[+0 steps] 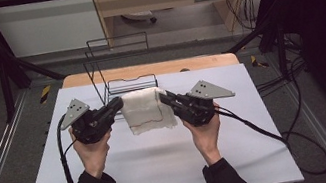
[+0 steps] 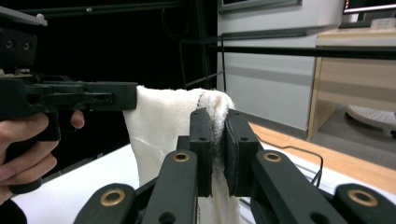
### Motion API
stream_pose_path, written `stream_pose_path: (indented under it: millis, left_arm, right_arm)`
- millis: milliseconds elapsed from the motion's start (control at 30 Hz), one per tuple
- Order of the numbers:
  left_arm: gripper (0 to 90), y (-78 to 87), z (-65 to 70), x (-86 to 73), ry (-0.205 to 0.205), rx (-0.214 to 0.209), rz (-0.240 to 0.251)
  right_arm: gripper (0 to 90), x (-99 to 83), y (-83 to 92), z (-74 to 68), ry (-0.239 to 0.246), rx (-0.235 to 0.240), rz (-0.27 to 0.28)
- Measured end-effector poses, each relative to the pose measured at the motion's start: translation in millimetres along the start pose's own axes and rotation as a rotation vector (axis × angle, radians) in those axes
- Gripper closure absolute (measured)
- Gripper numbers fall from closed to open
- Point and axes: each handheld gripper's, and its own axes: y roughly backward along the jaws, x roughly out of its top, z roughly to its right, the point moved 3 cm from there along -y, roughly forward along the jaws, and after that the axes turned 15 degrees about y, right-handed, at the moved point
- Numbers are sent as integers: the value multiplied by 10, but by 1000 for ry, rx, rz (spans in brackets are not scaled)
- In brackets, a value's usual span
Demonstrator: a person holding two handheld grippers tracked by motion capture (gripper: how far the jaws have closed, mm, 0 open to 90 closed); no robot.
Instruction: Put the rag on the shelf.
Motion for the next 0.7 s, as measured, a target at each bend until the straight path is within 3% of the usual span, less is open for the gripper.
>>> stream_pose_path:
  millis: [267,700]
  left_arm:
    - [838,24,-11,123,-17,5,30]
    - [838,3,-42,343,-12,13,62]
  right_arm:
    - [831,137,-74,12,20,-15,27]
    - [832,307,-182,38,28,-32,53]
